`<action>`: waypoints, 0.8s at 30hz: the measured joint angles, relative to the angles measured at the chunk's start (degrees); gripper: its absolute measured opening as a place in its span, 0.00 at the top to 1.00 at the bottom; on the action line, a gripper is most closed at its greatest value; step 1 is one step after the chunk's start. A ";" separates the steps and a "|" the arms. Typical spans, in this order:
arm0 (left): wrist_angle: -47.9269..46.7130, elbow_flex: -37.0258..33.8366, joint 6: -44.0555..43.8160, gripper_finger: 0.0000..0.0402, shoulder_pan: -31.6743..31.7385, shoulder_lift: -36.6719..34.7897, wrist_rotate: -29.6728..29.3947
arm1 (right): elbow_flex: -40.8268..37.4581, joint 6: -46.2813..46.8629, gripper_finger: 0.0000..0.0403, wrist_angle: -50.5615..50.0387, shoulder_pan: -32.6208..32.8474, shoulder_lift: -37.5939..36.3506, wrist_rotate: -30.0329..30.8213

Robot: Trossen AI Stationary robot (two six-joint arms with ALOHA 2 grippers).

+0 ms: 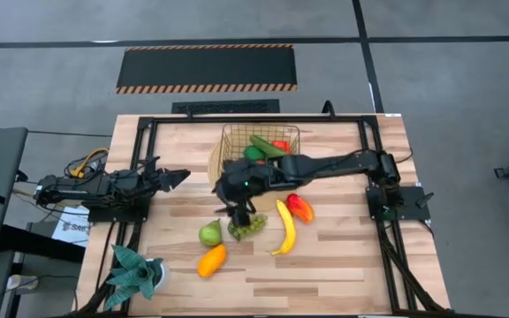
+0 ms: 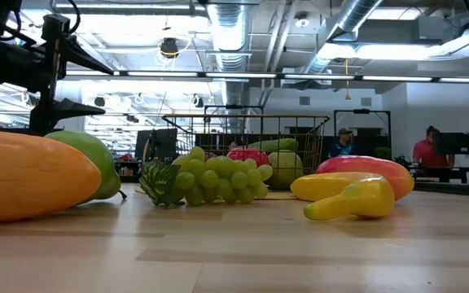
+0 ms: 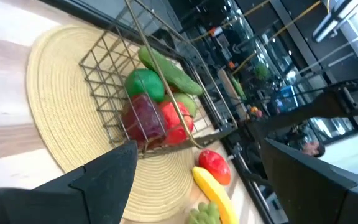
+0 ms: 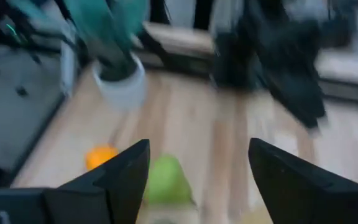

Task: Build produce basket
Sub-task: Put the green pear into the wire basket

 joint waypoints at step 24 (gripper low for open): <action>-0.94 0.09 3.66 0.18 -0.02 1.58 3.64 | -0.03 13.30 0.23 17.17 5.59 22.24 4.80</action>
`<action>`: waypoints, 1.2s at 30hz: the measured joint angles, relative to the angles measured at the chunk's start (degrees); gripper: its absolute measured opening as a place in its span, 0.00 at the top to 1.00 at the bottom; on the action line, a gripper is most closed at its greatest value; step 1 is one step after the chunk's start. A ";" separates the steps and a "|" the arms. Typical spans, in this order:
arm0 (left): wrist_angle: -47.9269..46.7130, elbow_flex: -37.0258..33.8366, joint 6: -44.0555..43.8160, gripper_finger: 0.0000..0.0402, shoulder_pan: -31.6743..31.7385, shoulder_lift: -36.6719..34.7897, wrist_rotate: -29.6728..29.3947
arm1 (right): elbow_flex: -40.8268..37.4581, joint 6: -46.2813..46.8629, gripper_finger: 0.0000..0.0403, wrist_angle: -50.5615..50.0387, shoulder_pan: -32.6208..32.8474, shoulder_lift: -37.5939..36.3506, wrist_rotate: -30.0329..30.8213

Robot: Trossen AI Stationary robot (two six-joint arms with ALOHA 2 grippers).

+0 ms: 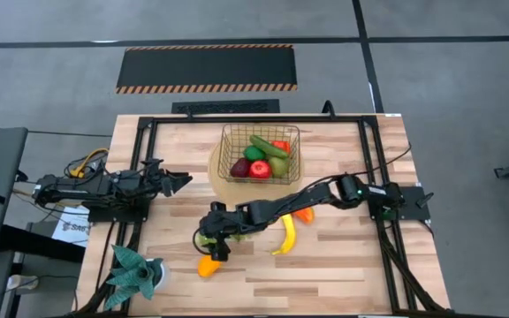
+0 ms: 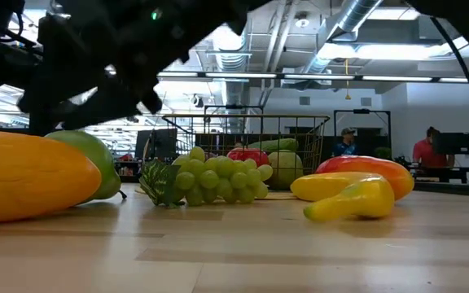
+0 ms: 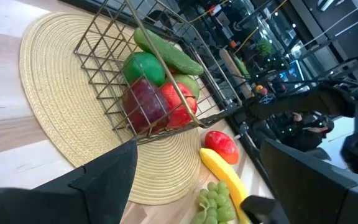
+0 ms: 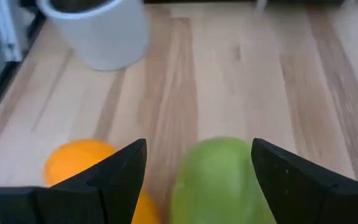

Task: Build produce basket
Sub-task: Put the green pear into the wire basket

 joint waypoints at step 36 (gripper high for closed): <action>-0.08 -0.09 1.04 0.18 0.00 0.00 1.44 | -0.25 8.92 0.37 -11.49 -0.52 0.61 3.43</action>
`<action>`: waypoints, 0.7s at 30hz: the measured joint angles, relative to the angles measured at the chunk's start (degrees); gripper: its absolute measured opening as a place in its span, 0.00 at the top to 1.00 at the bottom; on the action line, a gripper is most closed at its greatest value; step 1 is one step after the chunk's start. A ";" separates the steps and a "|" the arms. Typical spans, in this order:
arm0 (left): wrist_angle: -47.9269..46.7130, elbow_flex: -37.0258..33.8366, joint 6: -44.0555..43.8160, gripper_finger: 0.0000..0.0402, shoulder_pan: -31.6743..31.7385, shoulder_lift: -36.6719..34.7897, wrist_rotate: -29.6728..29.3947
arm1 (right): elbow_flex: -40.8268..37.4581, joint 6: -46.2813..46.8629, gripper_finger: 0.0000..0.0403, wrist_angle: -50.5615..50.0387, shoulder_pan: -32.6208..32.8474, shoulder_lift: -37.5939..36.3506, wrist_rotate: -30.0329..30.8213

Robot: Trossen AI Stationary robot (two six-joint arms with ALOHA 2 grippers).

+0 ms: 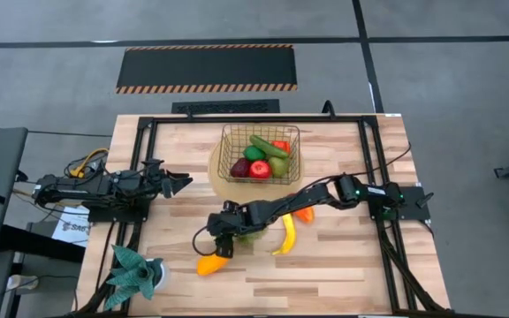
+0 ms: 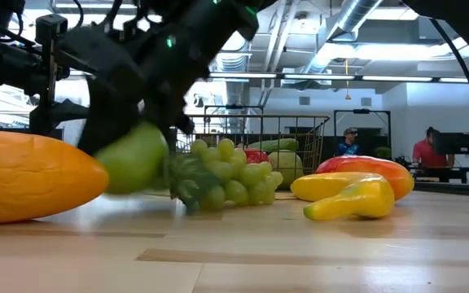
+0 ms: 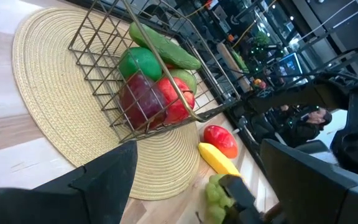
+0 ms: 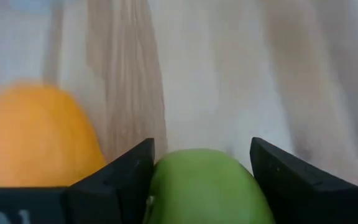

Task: Build produce basket
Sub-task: Put the green pear into the wire basket

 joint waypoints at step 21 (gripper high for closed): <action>1.86 -0.15 -1.14 0.18 0.00 -0.02 -0.02 | 0.26 12.26 0.36 35.64 -2.61 -31.86 -6.57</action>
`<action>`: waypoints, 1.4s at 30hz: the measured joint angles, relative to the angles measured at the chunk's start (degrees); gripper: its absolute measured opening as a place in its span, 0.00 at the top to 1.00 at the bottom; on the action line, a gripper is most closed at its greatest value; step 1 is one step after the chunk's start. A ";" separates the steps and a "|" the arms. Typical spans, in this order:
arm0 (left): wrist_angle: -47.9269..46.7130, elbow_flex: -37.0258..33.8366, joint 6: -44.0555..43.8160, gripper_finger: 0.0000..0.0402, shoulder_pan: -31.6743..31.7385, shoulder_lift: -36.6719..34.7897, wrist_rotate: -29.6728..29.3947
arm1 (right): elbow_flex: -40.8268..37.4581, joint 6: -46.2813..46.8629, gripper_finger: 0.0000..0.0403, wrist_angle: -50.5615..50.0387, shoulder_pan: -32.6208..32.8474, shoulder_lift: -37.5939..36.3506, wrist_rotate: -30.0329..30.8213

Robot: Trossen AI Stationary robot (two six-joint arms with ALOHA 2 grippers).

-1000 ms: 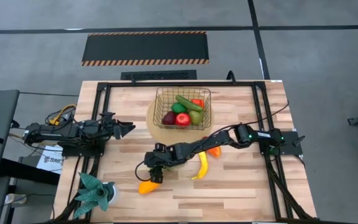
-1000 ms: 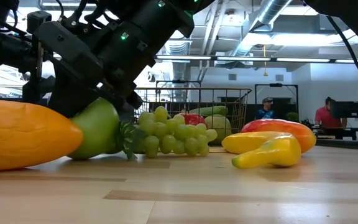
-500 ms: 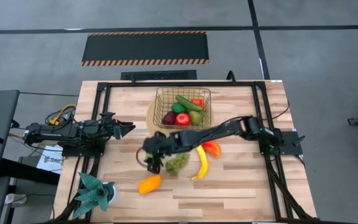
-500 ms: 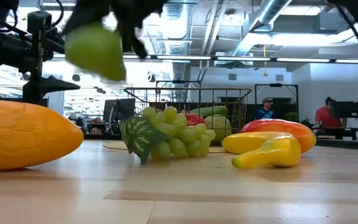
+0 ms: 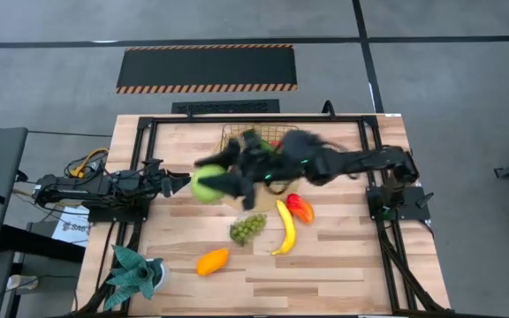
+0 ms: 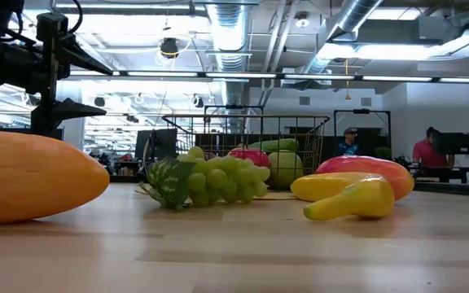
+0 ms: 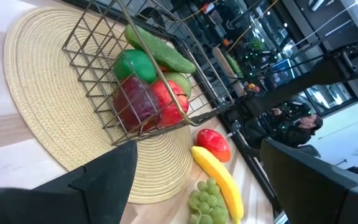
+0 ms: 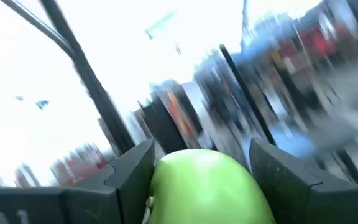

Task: Build produce basket
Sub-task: Put the green pear into the wire basket

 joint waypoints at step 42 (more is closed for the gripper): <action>-1.58 0.28 -4.62 0.18 0.00 0.01 -0.77 | 0.13 -30.20 0.35 -13.79 -1.94 -0.11 37.24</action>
